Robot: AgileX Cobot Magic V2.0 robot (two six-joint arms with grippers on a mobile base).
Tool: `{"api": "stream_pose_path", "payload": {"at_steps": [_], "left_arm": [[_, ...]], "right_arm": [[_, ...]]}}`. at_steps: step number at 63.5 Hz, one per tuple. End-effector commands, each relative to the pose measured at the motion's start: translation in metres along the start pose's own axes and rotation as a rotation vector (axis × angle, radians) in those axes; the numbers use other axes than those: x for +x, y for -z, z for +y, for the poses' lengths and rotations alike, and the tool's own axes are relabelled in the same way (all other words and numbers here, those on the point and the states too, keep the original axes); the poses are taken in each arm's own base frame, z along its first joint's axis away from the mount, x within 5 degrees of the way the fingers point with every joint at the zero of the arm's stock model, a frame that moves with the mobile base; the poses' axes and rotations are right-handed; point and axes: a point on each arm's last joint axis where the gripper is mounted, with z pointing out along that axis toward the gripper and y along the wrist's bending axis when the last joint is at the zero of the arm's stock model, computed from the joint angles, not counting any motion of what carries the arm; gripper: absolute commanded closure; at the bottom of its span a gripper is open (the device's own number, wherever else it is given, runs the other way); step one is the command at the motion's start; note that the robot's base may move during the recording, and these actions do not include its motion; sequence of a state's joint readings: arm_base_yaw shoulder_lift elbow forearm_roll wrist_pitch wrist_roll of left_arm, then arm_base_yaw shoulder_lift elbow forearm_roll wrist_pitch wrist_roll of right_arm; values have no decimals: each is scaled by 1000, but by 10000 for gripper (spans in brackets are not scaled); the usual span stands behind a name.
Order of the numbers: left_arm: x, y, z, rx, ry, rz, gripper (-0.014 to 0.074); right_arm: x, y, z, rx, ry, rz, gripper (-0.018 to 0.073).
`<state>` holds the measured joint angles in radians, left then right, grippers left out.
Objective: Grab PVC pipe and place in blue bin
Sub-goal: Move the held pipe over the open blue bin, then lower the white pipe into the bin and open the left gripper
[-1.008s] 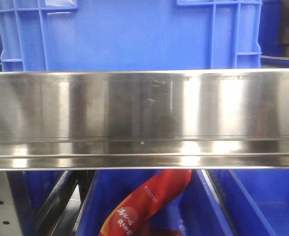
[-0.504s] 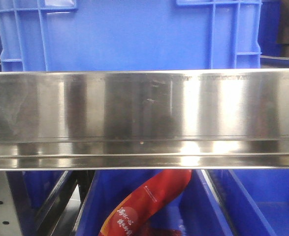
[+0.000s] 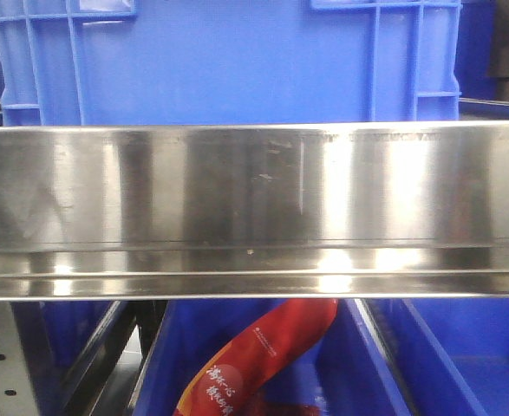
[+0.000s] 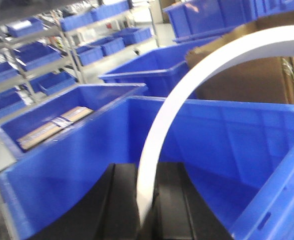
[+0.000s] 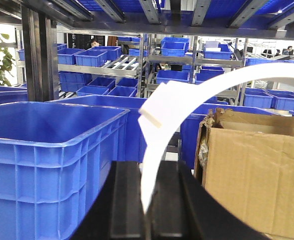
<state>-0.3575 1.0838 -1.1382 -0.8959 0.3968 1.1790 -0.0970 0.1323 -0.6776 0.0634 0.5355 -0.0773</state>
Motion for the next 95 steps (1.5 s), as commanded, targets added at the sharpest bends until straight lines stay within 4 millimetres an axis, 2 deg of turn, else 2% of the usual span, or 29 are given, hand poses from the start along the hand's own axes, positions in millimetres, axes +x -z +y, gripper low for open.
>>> {"api": "stream_pose_path", "payload": {"at_steps": [1, 12, 22, 37, 46, 58, 67, 77, 90, 95], "left_arm": [[-7, -9, 0, 1, -3, -22, 707], [-15, -31, 1, -16, -24, -44, 707], [-13, -53, 7, -27, -20, -30, 707], [3, -83, 15, -86, -6, 3, 707], [12, -93, 15, -83, 0, 30, 707], [19, -100, 14, -68, 4, 54, 691], [18, -100, 14, -70, 19, 49, 559], [18, -100, 14, -69, 42, 44, 463], [16, -100, 11, -52, 41, 42, 457], [10, -96, 6, -39, 37, 24, 497]], "right_arm": [[-2, 1, 0, -1, -2, -22, 715], [-1, 1, 0, -1, -2, -20, 715], [-1, 1, 0, -1, -2, -20, 715], [-1, 0, 0, -2, -2, -12, 715], [-1, 0, 0, -2, -2, -12, 715], [-1, 0, 0, -2, -2, -12, 715], [-1, 0, 0, -2, -2, -12, 715], [-1, 0, 0, -2, -2, -12, 715], [1, 0, 0, -3, -2, 1, 715], [1, 0, 0, -4, -2, 10, 715]]}}
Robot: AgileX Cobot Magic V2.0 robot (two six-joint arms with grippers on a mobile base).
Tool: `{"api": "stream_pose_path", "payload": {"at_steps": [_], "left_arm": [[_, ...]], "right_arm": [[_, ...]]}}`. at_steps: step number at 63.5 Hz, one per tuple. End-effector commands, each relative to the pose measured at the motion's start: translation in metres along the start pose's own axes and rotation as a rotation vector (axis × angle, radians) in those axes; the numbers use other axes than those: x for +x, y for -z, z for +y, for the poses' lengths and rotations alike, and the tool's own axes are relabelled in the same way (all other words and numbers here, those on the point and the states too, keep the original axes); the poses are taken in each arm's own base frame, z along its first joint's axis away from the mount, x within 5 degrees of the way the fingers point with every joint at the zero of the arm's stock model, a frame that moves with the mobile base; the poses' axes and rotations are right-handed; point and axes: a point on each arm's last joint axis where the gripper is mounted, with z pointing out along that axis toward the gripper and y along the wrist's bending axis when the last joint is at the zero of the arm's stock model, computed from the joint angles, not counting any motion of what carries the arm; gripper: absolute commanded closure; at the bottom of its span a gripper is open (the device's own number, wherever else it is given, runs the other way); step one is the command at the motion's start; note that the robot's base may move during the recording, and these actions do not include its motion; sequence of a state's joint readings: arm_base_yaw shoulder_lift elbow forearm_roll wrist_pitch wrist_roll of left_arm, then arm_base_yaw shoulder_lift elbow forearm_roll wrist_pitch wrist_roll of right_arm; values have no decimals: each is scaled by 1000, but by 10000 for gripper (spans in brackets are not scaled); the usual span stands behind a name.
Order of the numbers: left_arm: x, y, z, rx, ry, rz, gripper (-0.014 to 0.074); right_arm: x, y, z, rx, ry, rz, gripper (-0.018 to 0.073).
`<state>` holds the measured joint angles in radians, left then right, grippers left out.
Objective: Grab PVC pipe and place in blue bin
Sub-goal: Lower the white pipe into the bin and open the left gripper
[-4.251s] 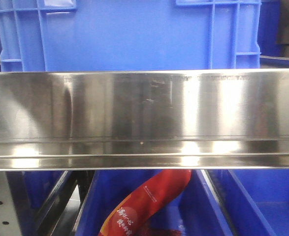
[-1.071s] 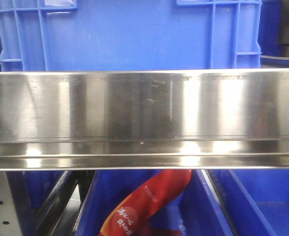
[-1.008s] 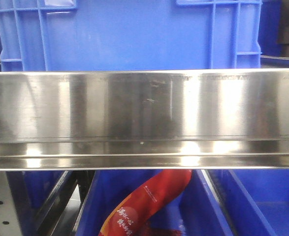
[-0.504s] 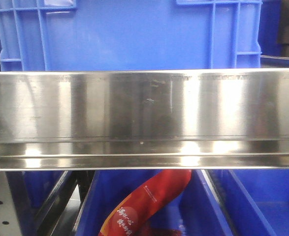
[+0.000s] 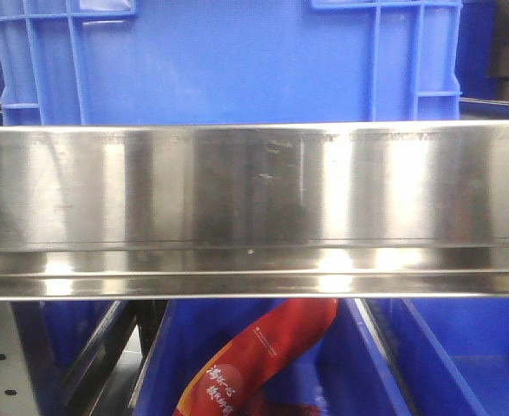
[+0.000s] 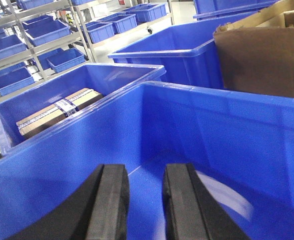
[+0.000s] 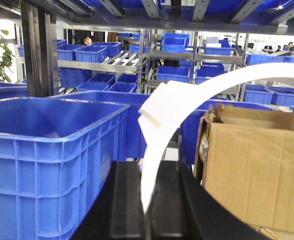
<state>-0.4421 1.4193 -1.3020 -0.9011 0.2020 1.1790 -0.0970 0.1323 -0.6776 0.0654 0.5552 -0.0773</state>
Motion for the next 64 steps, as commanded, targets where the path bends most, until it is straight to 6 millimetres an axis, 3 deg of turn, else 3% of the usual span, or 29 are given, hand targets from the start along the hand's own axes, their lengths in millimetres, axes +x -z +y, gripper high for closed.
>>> {"api": "stream_pose_path", "payload": {"at_steps": [1, 9, 29, 45, 64], "left_arm": [[-13, 8, -6, 13, 3, -41, 512], [-22, 18, -15, 58, -6, -65, 701], [-36, 56, -34, 120, -40, -122, 707], [-11, 101, -46, 75, -10, -144, 707], [22, 165, -50, 3, 57, -212, 707]], "right_arm": [[0, 0, 0, -1, 0, -10, 715], [-1, 0, 0, -6, -9, -19, 715], [-7, 1, 2, -23, -48, -83, 715], [-26, -9, 8, -97, -57, -71, 715], [-45, -50, 16, -209, -64, 1, 715]]}}
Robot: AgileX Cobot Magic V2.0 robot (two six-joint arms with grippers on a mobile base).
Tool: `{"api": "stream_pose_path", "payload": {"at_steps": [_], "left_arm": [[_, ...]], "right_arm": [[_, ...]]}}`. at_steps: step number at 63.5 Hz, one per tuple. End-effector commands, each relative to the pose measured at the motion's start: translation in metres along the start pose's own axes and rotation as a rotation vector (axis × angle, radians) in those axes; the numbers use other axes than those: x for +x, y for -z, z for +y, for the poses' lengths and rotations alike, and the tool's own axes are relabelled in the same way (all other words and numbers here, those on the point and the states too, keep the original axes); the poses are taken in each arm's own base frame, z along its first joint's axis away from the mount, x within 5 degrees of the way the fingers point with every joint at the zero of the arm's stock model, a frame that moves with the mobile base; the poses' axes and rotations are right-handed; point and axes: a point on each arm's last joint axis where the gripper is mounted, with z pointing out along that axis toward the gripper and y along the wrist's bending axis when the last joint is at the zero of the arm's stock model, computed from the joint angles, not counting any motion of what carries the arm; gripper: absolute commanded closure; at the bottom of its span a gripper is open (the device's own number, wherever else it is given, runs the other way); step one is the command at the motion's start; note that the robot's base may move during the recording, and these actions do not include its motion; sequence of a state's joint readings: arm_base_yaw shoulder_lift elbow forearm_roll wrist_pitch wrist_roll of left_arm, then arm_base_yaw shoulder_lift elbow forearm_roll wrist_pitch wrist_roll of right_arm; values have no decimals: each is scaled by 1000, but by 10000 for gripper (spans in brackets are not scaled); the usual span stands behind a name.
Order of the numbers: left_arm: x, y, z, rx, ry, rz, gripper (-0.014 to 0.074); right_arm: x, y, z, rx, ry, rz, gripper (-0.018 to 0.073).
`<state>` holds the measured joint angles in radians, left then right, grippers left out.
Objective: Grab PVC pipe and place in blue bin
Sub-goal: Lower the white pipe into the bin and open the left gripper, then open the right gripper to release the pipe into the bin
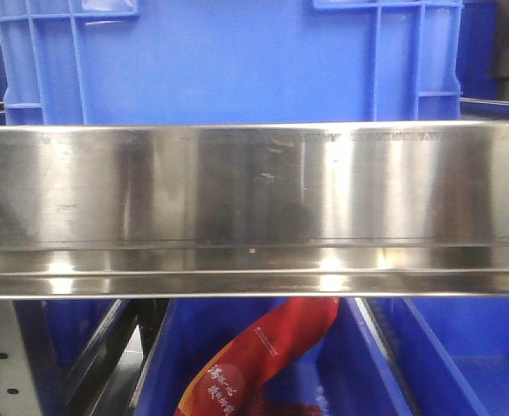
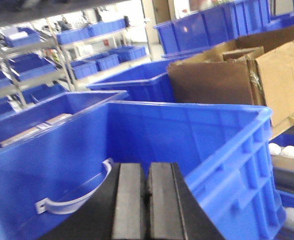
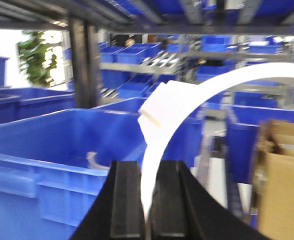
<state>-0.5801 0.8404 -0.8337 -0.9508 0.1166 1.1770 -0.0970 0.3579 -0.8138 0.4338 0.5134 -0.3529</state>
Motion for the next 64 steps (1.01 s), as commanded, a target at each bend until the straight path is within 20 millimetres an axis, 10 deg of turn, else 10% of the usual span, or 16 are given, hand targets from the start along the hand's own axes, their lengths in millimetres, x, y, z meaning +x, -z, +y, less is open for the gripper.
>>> {"api": "stream_pose_path", "payload": {"at_steps": [1, 64], "left_arm": [[3, 17, -1, -33, 33, -38, 707], [35, 46, 6, -202, 73, -57, 707]], "right_arm": [[-8, -13, 2, -48, -16, -4, 715], [-12, -175, 25, -263, 66, 93, 715]]}}
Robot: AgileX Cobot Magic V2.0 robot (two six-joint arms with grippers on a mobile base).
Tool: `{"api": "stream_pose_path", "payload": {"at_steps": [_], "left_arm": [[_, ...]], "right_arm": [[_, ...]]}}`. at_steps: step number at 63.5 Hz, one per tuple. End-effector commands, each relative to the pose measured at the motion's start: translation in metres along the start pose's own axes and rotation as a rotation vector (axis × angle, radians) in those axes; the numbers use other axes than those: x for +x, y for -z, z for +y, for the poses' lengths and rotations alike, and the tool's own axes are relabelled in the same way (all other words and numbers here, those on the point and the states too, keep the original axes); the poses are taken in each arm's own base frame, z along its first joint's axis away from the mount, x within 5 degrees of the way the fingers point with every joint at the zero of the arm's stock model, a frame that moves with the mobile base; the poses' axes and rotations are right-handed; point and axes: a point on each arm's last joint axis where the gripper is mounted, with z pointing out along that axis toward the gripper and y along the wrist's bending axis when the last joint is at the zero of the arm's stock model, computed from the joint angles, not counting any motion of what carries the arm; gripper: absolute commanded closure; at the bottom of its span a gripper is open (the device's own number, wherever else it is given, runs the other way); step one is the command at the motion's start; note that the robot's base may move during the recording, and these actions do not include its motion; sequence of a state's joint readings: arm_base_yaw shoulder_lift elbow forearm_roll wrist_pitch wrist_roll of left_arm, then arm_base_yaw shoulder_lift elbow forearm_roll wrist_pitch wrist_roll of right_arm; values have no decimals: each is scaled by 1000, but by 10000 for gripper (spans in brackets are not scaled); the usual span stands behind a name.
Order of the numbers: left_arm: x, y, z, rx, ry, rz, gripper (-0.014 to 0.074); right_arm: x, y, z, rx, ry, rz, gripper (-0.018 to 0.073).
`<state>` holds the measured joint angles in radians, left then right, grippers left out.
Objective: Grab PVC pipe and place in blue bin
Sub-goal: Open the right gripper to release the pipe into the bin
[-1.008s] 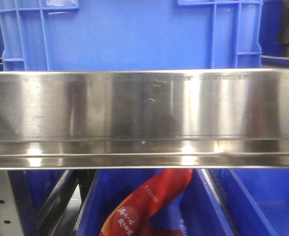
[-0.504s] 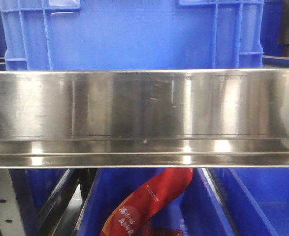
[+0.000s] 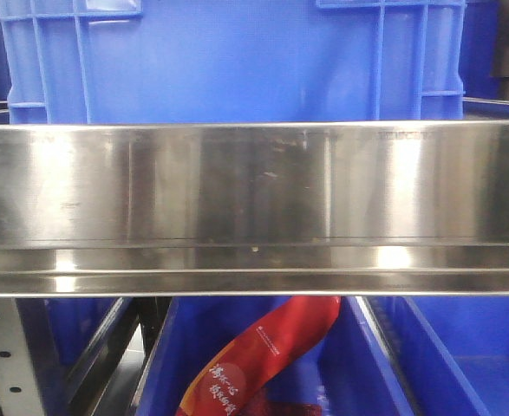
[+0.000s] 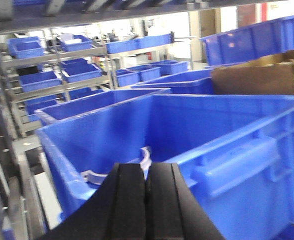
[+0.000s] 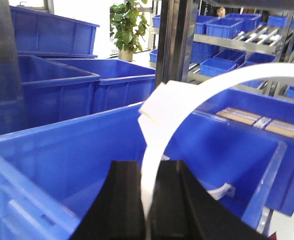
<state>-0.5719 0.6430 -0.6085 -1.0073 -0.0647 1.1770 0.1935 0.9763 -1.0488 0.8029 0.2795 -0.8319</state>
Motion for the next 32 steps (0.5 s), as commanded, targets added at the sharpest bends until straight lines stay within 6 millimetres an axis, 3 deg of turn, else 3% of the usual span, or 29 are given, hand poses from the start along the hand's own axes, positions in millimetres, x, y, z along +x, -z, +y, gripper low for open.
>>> {"api": "stream_pose_path", "payload": {"at_steps": [1, 23, 32], "left_arm": [[-2, 1, 3, -32, 17, -15, 707], [-3, 2, 5, -54, -4, -25, 707], [-4, 2, 8, -86, -4, -38, 707]], "right_arm": [[-1, -15, -4, 23, 12, -2, 715], [6, -62, -16, 49, 15, 44, 703], [12, -73, -18, 52, 13, 68, 566]]}}
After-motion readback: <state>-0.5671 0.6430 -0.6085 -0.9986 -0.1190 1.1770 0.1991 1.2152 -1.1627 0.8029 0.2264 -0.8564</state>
